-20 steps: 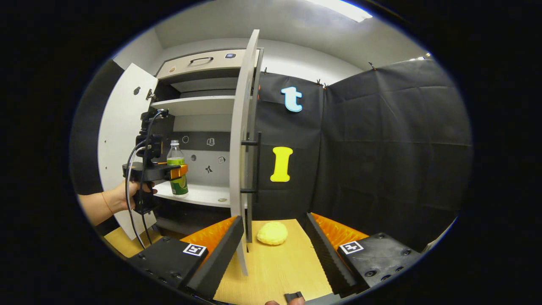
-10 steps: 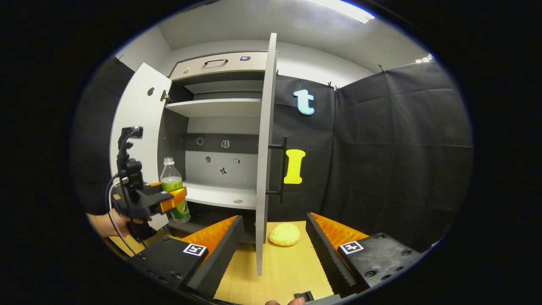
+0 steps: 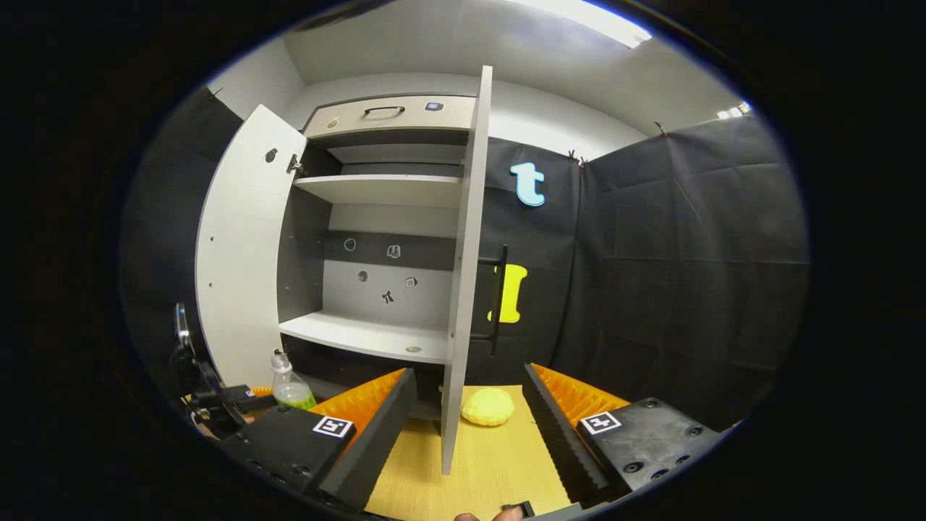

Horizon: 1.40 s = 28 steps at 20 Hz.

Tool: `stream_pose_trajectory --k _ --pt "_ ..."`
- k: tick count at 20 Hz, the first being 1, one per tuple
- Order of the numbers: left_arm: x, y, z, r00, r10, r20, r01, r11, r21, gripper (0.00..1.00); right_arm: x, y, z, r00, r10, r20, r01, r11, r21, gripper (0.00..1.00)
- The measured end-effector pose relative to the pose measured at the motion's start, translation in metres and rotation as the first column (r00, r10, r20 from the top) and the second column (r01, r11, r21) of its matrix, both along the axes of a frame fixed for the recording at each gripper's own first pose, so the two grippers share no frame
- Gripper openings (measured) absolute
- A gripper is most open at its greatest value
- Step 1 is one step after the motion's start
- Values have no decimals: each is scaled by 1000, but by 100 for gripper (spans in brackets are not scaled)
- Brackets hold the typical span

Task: Grasp the bottle in the cabinet with the left hand and place it on the coaster, then close the right door with the right hand and the left door with the left hand.

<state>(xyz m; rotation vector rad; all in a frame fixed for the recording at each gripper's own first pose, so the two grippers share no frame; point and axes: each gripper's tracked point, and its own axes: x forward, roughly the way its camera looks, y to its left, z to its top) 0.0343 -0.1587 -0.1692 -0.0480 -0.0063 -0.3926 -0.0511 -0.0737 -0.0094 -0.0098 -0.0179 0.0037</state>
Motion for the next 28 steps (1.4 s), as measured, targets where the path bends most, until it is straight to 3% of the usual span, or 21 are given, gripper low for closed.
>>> stream_pose_trajectory --k 7,13,22,28 --pt "-27 -17 -80 995 -79 -58 79 997 -2 79 11 5 7 1000 9 24 -9 1000 -5 98" --pt "-27 -24 -137 991 -93 -92 94 996 -3 79 23 4 -2 1000 30 -9 -30 1000 -2 98" --pt "-24 -28 -154 991 -117 -69 119 993 24 80 32 12 -12 998 45 -36 -47 998 -46 98" --pt "-26 -30 -166 980 -159 -116 164 986 34 82 38 22 -13 997 70 -42 -72 996 -59 98"
